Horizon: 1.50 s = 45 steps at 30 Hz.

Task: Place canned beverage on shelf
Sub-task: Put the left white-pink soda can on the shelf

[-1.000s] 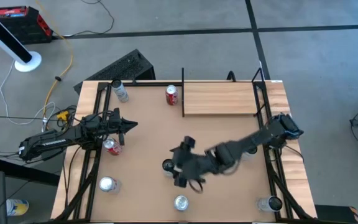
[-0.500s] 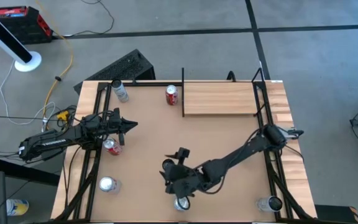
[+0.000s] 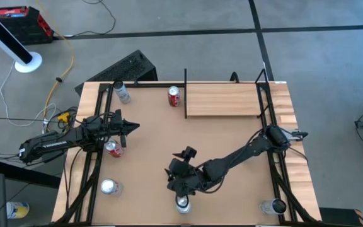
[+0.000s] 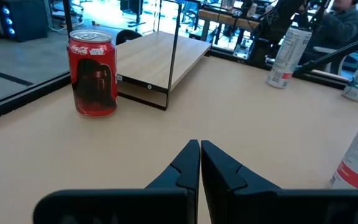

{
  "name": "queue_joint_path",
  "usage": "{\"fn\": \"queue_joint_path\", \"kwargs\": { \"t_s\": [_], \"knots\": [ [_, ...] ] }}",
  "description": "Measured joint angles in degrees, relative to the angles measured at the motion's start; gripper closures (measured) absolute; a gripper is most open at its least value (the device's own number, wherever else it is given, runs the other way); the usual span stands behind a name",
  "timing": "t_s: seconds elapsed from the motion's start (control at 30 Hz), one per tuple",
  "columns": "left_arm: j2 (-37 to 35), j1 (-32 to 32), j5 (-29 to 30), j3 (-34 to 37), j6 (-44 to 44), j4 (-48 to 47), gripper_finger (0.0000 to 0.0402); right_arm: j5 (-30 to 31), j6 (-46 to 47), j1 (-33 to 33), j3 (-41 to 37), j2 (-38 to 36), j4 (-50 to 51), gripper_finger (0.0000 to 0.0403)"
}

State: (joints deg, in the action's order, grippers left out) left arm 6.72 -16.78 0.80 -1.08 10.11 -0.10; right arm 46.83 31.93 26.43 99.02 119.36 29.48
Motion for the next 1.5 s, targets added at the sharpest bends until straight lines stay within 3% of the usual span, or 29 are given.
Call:
{"fn": "queue_joint_path", "kwargs": {
  "t_s": [0.3, 0.77, 1.03, 1.5],
  "knots": [
    [0.00, -0.02, 0.02, 0.00, 0.00, 0.00, 0.0402, -6.55, -1.14, -1.60, 0.04, -0.05, -2.13, 0.0046],
    [0.00, -0.02, 0.02, 0.00, 0.00, 0.00, 0.0402, -6.60, -6.69, -1.43, 0.05, -0.66, -5.68, 0.0046],
    [0.00, -0.01, 0.00, 0.00, 0.00, 0.00, 0.0401, -10.96, 0.61, -2.50, 0.07, -1.32, -1.81, 0.0046],
    [0.00, -0.01, 0.01, 0.00, 0.00, 0.00, 0.0402, -18.19, 3.15, -3.81, 0.07, -1.32, 1.79, 0.0063]
  ]
}}
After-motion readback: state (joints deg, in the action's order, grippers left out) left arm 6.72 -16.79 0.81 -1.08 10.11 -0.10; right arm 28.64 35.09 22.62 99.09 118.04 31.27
